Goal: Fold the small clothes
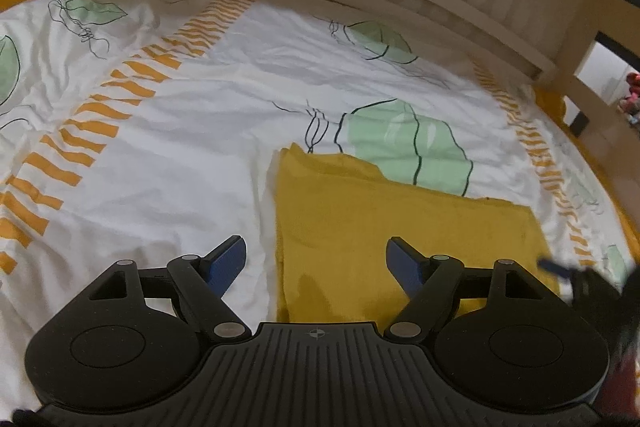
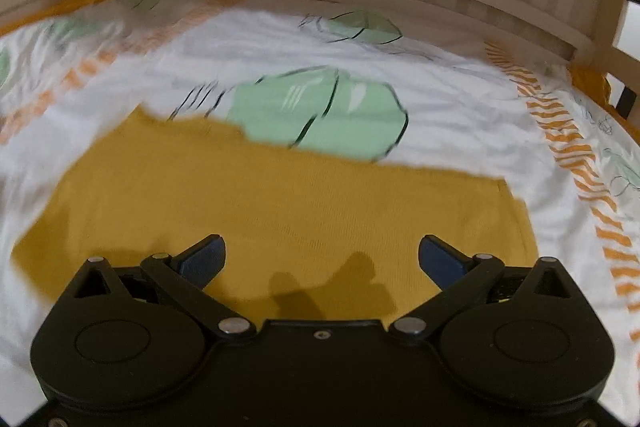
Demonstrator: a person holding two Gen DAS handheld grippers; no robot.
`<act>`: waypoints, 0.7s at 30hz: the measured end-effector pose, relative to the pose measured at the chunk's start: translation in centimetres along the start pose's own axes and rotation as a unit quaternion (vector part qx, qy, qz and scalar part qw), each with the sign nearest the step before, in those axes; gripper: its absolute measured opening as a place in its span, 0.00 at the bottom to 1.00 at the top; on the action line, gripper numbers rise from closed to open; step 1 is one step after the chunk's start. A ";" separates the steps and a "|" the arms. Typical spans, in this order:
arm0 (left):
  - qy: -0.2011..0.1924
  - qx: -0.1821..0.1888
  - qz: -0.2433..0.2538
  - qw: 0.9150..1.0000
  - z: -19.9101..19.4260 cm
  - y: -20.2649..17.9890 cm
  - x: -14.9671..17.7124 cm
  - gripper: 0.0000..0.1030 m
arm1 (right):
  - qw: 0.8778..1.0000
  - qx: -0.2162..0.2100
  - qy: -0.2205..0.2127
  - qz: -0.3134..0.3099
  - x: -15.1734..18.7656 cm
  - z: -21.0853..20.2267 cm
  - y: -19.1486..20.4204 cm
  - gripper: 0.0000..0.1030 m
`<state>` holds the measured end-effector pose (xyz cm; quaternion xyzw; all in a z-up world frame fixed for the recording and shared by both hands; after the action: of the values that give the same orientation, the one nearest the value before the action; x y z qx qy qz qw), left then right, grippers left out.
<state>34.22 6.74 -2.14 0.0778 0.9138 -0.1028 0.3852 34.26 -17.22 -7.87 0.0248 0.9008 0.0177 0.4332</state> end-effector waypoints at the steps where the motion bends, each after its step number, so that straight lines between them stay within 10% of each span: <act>1: 0.003 -0.003 0.002 1.000 0.1 0.0 0.0 0.74 | 1.000 0.008 0.002 0.004 -1.0 1.4 0.1 1.00; 9: 0.027 -0.051 0.010 0.998 0.7 0.3 0.2 0.74 | 0.993 0.073 0.073 0.049 -2.2 8.8 -1.1 1.00; 21: 0.094 -0.120 0.026 0.988 1.7 0.4 0.1 0.73 | 0.995 0.066 0.060 0.053 -1.5 8.3 -1.5 1.00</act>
<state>35.38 6.69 -3.46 0.0639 0.9492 0.0249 0.3071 41.65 -18.67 -12.02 0.0996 0.9220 -0.0171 0.3739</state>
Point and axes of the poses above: each gripper's, at about its wrist camera, not at the fingertips, and z roughly the way its jaws point, y to its left, x to its underside, the point moved 1 cm from there along z, roughly the way its jaws point, and after that the axes turned 12 degrees about z, right-handed, at the moved point
